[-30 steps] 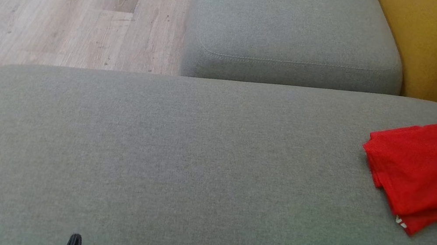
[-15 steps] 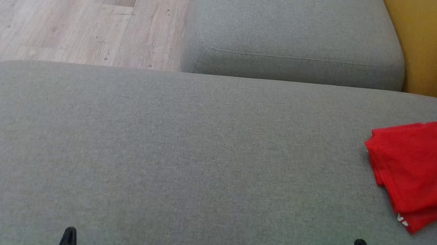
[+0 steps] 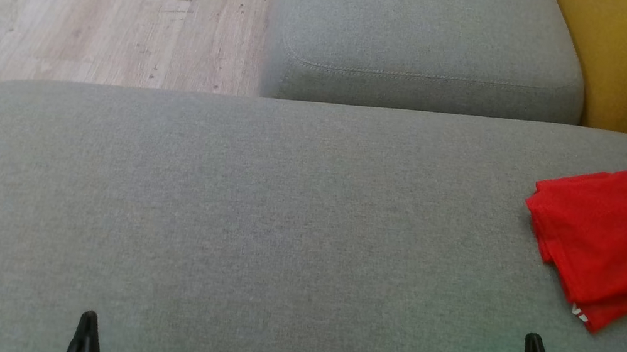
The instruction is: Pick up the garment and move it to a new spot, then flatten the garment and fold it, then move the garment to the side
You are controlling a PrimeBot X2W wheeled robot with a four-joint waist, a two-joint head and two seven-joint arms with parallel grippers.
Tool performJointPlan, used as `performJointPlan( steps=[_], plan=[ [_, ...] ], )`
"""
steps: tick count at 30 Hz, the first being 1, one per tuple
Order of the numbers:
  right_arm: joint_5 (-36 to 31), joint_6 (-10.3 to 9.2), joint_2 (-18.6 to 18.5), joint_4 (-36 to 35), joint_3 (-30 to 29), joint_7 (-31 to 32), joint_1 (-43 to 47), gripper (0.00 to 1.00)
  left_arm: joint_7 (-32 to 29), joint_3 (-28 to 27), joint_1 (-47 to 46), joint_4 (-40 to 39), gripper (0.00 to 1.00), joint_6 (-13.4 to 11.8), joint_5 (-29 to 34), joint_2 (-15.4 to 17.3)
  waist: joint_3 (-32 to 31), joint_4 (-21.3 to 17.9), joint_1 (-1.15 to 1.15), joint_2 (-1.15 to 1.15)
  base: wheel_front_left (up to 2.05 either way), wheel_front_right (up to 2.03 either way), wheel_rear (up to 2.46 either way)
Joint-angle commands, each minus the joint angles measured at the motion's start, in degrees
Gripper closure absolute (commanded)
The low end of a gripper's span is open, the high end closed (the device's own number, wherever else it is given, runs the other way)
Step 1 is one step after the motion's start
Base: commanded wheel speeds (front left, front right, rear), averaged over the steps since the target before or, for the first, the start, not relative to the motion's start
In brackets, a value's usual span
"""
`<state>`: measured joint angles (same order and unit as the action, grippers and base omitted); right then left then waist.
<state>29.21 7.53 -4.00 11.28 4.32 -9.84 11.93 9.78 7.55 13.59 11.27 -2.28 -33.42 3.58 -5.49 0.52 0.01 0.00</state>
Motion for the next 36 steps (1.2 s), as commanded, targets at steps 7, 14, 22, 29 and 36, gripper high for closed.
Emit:
performJointPlan(
  steps=[7,14,22,29,36],
  plan=[
    [6.71,-0.01,-0.78,-1.26,-0.78,1.4,-4.49,1.0,-1.2,-1.77,-4.15,-1.13,1.0,1.18,-6.15,0.83,0.51,-0.05,0.0,0.0,0.0,0.0,0.0],
    [11.72,-0.02,-0.81,-0.94,-1.36,2.45,-5.62,1.0,-2.24,-2.52,-5.44,-0.84,1.0,1.91,-10.87,0.91,0.95,-0.09,0.0,0.0,0.0,0.0,0.0],
    [17.42,-0.02,-0.83,-0.57,-2.05,3.67,-6.92,1.0,-3.45,-3.4,-6.93,-0.48,1.0,2.74,-16.23,0.99,1.45,-0.13,0.0,0.0,0.0,0.0,0.0],
    [22.38,-0.02,-0.83,-0.24,-2.69,4.76,-8.06,1.0,-4.54,-4.21,-8.24,-0.17,1.0,3.47,-20.9,1.03,1.89,-0.17,0.0,0.0,0.0,0.0,0.0],
    [27.32,-0.02,-0.8,0.09,-3.35,5.87,-9.2,1.0,-5.65,-5.04,-9.55,0.16,1.0,4.2,-25.55,1.05,2.33,-0.21,0.0,0.0,0.0,0.0,0.0]
  ],
)
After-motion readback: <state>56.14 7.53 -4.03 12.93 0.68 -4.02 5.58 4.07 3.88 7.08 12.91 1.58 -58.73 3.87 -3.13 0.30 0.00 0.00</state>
